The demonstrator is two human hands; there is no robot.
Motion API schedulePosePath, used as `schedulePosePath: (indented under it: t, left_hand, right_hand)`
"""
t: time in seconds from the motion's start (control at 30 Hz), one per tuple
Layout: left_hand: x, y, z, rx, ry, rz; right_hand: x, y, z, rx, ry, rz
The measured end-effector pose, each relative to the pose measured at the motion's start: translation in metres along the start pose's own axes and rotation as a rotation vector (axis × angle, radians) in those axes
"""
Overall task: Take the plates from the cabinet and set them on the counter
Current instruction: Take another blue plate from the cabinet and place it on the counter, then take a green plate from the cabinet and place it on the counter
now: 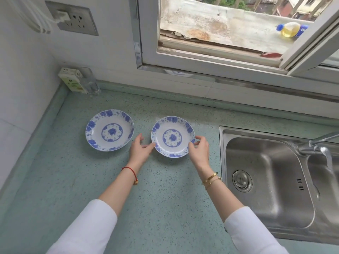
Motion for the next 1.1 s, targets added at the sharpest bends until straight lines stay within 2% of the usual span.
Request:
schedulePosePath:
  t: [0.3, 0.53, 0.8, 1.1]
  left_hand:
    - [-0.113, 0.072, 0.030, -0.211, -0.179, 0.185]
    - [-0.256, 0.122, 0.011, -0.397, -0.275, 0.536]
    - [-0.427, 0.094, -0.032, -0.568, -0.368, 0.904]
    - [-0.618, 0.036, -0.118, -0.610, -0.377, 1.309]
  right_hand:
    - [-0.087, -0.001, -0.065, 0.231, 0.202, -0.345]
    - [-0.174, -0.002, -0.076, 0.214, 0.410, -0.615]
    - [-0.268, 0.018, -0.046, 0.144, 0.638, -0.891]
    - [-0.407, 0.015, 0.017, -0.022, 0.838, -1.280]
Point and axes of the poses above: each hand's wrist, its own x-axis towards the middle knuckle, its own y-axis out of the back of the hand, z = x × y, the point moved 4 cm from there along x, towards the middle knuckle, and after that the axes turned 8 degrees about -x, right-handed, at the moved point
